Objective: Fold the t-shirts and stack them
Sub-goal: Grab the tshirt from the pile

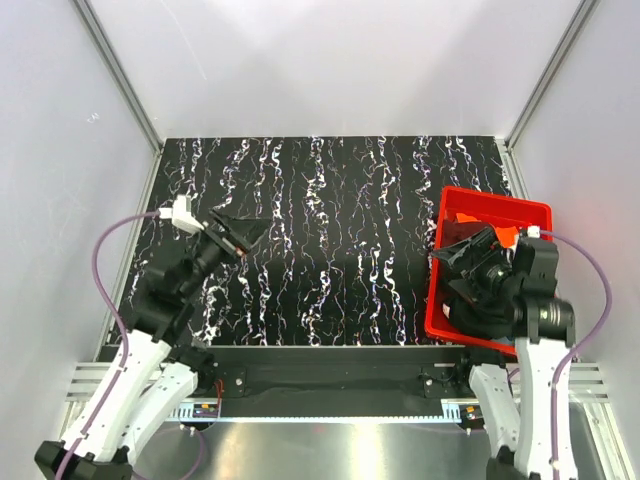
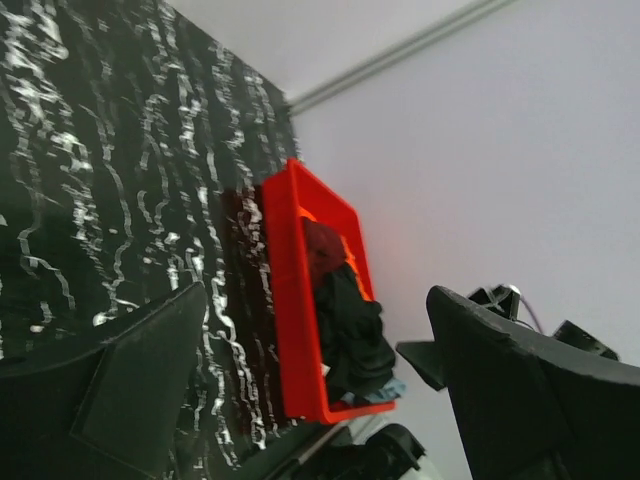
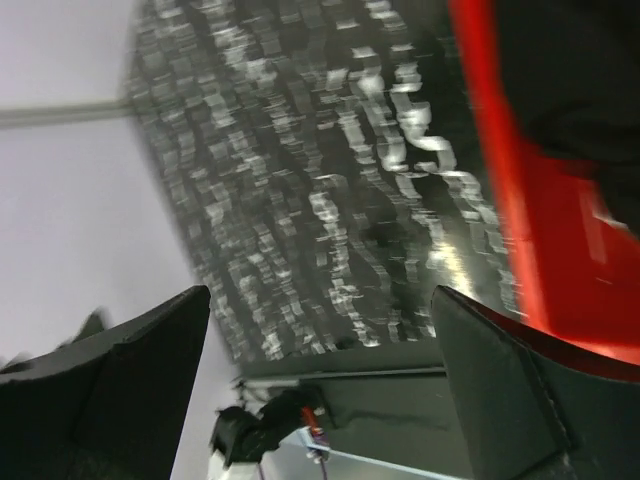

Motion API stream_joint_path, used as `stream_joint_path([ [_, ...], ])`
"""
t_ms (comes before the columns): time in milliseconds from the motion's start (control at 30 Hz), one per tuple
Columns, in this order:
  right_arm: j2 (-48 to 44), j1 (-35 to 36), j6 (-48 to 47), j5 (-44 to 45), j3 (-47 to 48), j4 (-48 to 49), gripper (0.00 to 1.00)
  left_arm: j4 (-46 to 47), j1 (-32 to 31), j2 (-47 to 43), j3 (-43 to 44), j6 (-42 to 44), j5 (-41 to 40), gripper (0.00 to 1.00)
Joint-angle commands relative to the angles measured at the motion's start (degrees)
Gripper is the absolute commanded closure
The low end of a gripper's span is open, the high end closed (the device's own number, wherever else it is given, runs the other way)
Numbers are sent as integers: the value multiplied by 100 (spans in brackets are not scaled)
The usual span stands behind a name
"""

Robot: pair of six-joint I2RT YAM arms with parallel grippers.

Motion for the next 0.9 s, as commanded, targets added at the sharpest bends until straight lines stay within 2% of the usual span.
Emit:
stream_joint_path([
  [0, 891, -5, -675, 1593, 644, -1407, 0, -1829, 30, 441, 823, 736, -647, 1],
  [67, 1524, -5, -1017, 1832, 967, -1408, 0, -2655, 39, 679, 1322, 701, -1137, 1],
  [100, 1719, -5, -975, 1955, 1118, -1643, 0, -2756, 39, 854, 1430, 823, -1201, 1],
  [133, 1930, -5, -914, 2208, 1311, -1802, 0, -2783, 48, 925, 1518, 990, -1159, 1],
  [233, 2555, -5, -1351, 2106, 1716, -1682, 0, -3466, 153, 1242, 2097, 1368, -939, 1],
  [267, 2774, -5, -1518, 2105, 1900, -1655, 0, -3913, 301, 1338, 2256, 1761, -616, 1],
  [367, 3003, -14, -1538, 2543, 2129, -1426, 0, -4110, 329, 1427, 2582, 2798, -237, 1],
  [433, 3136, -23, -1537, 3060, 2348, -1452, 0, -4128, 321, 1287, 2583, 3134, -392, 1],
  [500, 3303, -14, -1494, 3308, 2472, -1575, 26, -4216, 303, 1286, 2662, 3319, -481, 1],
  [533, 3355, -23, -1415, 3562, 2438, -1628, 33, -4242, 242, 1312, 2705, 3494, -481, 1],
  [567, 3434, -23, -1267, 3643, 2377, -1654, 35, -4277, 207, 1339, 2723, 3540, -473, 1],
  [633, 3496, -23, -1151, 3853, 2123, -1611, 31, -4243, 101, 1348, 2715, 3628, -377, 2],
  [733, 3540, -23, -880, 3915, 1693, -1295, 18, -4198, -13, 1418, 2741, 3715, -376, 2],
  [867, 3707, -49, -869, 3977, 1216, -750, 19, -4260, -154, 1497, 2846, 3804, -490, 3],
])
